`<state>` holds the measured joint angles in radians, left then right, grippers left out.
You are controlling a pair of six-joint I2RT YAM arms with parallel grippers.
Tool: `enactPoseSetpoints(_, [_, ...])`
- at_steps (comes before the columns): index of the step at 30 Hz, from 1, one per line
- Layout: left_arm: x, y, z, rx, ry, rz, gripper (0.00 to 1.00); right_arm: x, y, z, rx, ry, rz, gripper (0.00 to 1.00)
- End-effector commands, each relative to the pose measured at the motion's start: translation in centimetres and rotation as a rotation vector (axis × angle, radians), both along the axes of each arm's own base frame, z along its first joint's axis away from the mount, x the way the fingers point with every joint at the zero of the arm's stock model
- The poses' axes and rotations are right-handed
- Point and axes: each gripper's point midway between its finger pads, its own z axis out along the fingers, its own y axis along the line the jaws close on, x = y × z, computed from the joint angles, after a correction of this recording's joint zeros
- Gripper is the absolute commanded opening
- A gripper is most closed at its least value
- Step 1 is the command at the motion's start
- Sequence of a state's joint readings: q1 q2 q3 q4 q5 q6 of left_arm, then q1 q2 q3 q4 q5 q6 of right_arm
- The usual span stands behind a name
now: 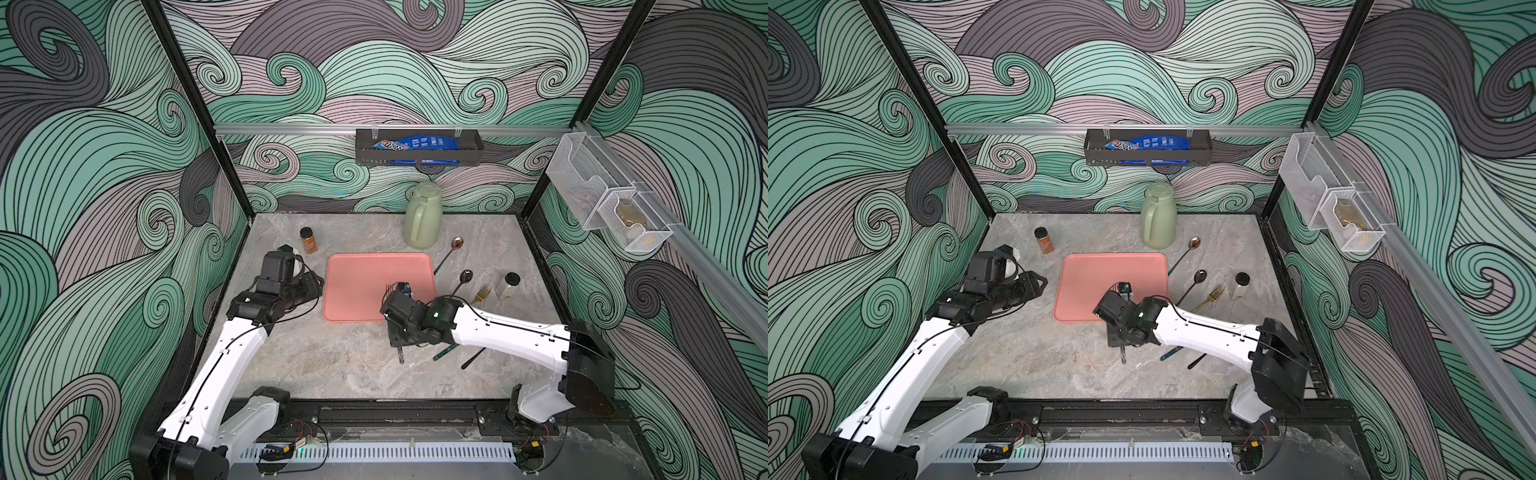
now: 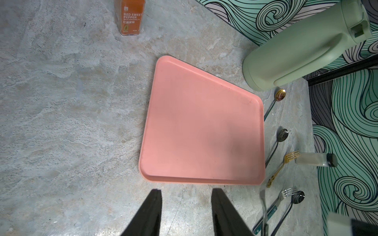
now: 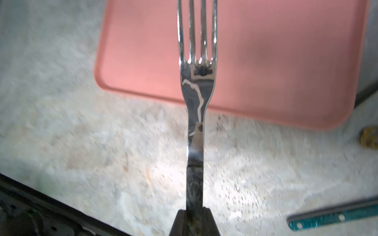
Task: Set the spoon and fork side by side
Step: Pick up the fork at the center of the board, then place the fork on the tray.
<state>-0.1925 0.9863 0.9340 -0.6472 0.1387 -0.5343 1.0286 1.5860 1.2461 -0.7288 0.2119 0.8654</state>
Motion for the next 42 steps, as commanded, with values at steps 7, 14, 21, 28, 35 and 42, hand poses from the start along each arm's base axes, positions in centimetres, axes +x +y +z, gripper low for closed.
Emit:
enactPoseSetpoints(7, [-1.5, -1.1, 0.5, -0.096, -0.025, -0.026, 0.4, 10.6, 4.7, 2.0, 0.006, -0.105, 0.031, 0.07])
enactPoseSetpoints(14, [-2.4, -1.0, 0.5, -0.107, -0.043, -0.029, 0.4, 15.4, 8.7, -1.4, -0.007, -0.069, 0.065, 0.07])
enactPoseSetpoints(21, [-2.2, -1.4, 0.0, -0.106, -0.048, -0.055, 0.4, 17.2, 11.2, -6.8, -0.009, -0.014, 0.093, 0.07])
enactPoseSetpoints(28, [-1.8, -1.5, -1.2, -0.098, -0.016, -0.057, 0.39, 17.7, 11.6, -10.4, -0.018, 0.033, 0.097, 0.08])
enactPoseSetpoints(35, [-1.2, -1.3, -3.0, -0.074, 0.025, -0.039, 0.4, 17.7, 11.3, -3.4, 0.047, -0.056, 0.138, 0.47])
enactPoseSetpoints(42, [0.8, -2.8, -5.3, 0.032, 0.068, -0.054, 0.4, 16.6, 4.7, 5.3, 0.106, -0.16, 0.085, 0.51])
